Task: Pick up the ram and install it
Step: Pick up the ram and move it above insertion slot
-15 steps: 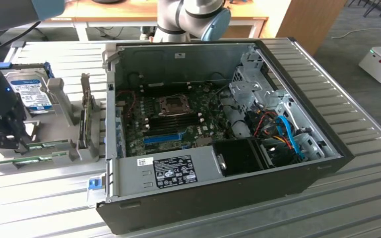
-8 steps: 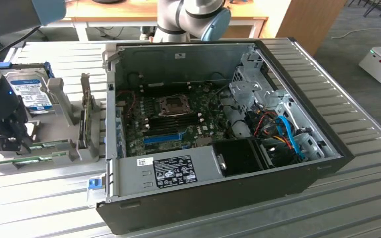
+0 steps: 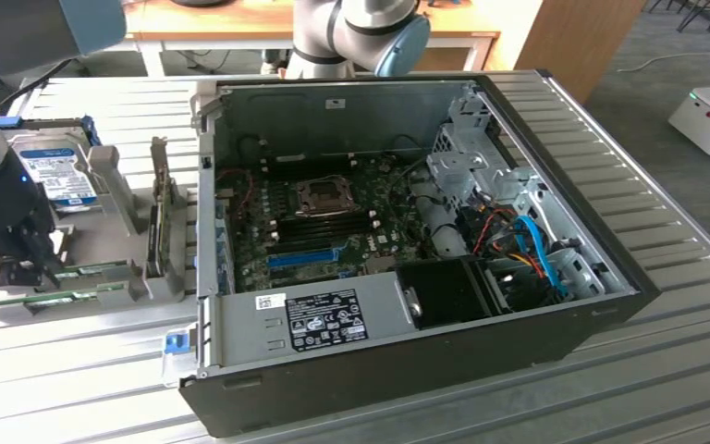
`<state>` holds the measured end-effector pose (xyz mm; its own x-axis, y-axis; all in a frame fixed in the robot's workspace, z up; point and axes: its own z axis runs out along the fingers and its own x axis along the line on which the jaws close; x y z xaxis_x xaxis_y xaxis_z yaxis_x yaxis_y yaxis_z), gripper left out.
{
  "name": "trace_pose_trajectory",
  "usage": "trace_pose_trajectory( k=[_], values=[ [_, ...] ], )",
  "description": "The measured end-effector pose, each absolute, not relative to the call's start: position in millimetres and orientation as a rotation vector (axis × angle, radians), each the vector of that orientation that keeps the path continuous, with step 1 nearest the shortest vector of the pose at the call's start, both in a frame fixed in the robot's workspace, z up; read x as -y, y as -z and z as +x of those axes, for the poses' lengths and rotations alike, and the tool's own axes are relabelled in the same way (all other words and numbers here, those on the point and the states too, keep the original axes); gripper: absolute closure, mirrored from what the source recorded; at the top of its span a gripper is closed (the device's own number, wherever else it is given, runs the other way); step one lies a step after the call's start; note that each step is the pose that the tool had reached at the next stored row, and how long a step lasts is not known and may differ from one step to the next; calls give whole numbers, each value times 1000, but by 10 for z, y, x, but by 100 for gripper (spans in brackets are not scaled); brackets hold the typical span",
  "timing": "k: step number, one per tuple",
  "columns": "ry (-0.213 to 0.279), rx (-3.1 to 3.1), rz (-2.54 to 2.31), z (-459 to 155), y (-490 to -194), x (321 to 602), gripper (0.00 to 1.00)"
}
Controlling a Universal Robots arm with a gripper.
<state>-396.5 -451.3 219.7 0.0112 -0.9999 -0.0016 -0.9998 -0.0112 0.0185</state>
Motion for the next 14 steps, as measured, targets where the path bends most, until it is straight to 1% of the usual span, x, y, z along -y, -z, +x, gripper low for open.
trace_pose_trajectory(
  k=[6,14],
  values=[
    [22,2201,2225,-3965,-2139,4513,69],
    [22,2201,2225,-3965,-2137,4534,69]
  ],
)
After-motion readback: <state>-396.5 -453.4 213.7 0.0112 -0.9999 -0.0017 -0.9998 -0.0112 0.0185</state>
